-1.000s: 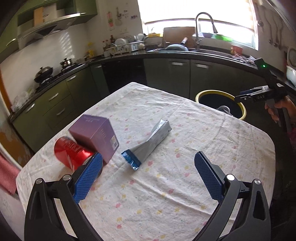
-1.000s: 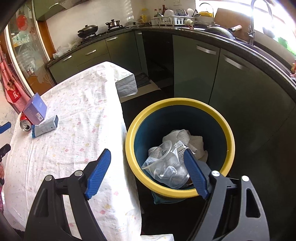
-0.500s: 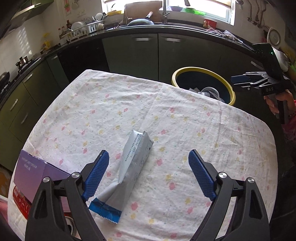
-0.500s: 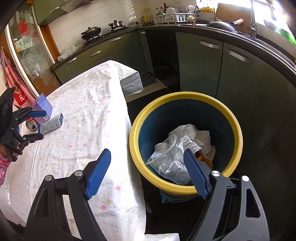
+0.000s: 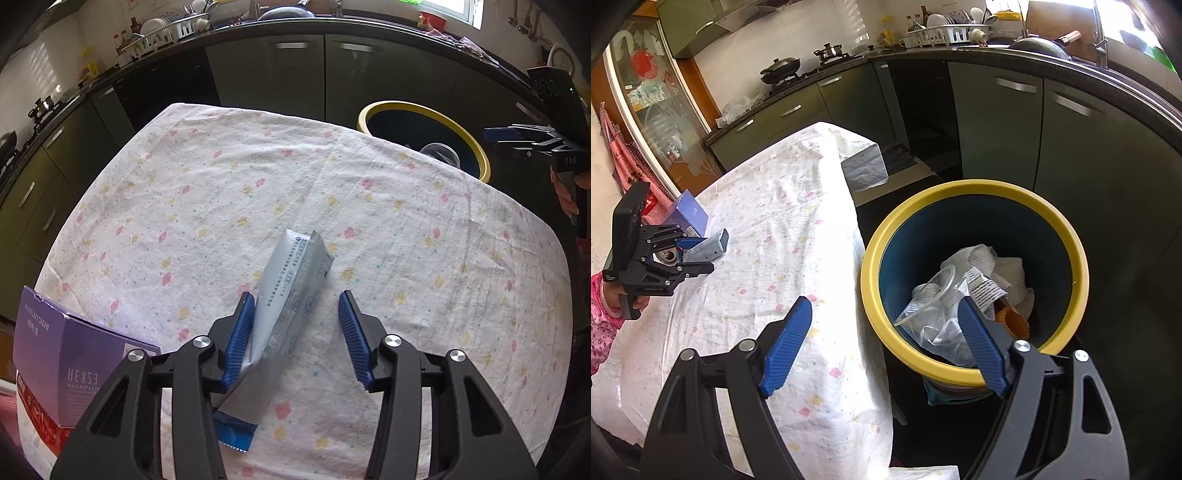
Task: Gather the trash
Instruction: 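Reach the left tool to the silver-blue packet and grasp it, then carry the packet with the left tool over the bin and release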
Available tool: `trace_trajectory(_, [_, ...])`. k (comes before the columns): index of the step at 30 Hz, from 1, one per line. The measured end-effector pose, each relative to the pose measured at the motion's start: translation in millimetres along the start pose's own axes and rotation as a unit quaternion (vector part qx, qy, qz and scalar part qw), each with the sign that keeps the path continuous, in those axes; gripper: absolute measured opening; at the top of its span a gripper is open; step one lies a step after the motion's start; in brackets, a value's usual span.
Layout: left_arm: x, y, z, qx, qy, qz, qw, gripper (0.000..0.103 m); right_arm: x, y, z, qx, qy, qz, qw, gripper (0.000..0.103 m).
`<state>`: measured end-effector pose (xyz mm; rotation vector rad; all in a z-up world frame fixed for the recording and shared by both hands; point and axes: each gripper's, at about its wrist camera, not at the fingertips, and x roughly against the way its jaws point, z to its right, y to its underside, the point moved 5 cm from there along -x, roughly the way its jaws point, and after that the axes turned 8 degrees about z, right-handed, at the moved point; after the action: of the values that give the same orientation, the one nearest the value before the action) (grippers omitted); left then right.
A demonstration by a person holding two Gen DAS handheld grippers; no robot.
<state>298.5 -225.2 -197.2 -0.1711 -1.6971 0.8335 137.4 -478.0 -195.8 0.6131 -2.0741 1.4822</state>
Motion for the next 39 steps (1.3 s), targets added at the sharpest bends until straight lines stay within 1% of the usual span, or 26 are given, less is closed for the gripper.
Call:
trace_trajectory(1, [1.5,1.7,1.1,0.0,0.001,-0.001,1.0,0.038,0.1,0.1,-0.7,0.0,-0.001,0.0,1.0,0.077])
trace_trajectory(4, [6.6,6.5,3.1,0.003,0.001,-0.003,1.0,0.029,0.4,0.7,-3.1,0.002,-0.004,-0.001,1.0,0.077])
trace_trajectory(8, [16.7,14.9,8.3,0.012,-0.004,-0.001,0.9999,0.028,0.9,1.3,-7.0,0.007,-0.007,0.0,1.0,0.077])
trace_trajectory(11, [28.8,16.6,13.9,0.026,-0.011,0.01,0.9995,0.028,1.1,0.9,-9.1,0.011,-0.005,0.0,1.0,0.077])
trace_trajectory(15, [49.2,8.9,27.7,0.042,-0.009,0.028,0.9987,0.028,2.9,0.9,-8.5,0.015,0.001,0.0,1.0,0.077])
trace_trajectory(17, [58.1,-0.8,39.0,0.04,-0.007,0.036,0.9985,0.028,5.2,1.0,-5.3,0.016,0.011,0.0,1.0,0.077])
trace_trajectory(20, [68.6,-22.4,60.4,0.029,0.004,0.05,0.9983,0.028,12.0,1.0,5.7,0.014,0.035,0.004,0.999,0.077])
trace_trajectory(24, [67.4,-59.0,88.4,0.026,0.041,0.057,0.9972,0.028,24.1,2.7,30.0,0.0,0.07,0.01,0.998,0.077])
trace_trajectory(27, [56.5,-90.9,109.3,0.021,0.072,0.06,0.9954,0.028,34.2,5.7,49.8,-0.014,0.092,0.017,0.996,0.077])
trace_trajectory(31, [31.2,-134.2,137.0,0.001,0.093,0.062,0.9937,0.028,42.8,12.7,70.7,-0.031,0.099,0.024,0.994,0.077])
trace_trajectory(34, [4.1,-163.2,158.0,-0.012,0.112,0.052,0.9923,0.028,48.0,17.4,84.5,-0.046,0.096,0.028,0.994,0.077])
trace_trajectory(37, [-27.3,-191.0,178.6,-0.04,0.114,0.045,0.9916,0.028,53.6,21.0,97.3,-0.058,0.094,0.033,0.993,0.077])
trace_trajectory(39, [-49.5,-207.9,189.9,-0.06,0.11,0.04,0.9913,0.028,58.0,23.6,104.7,-0.069,0.092,0.038,0.993,0.077])
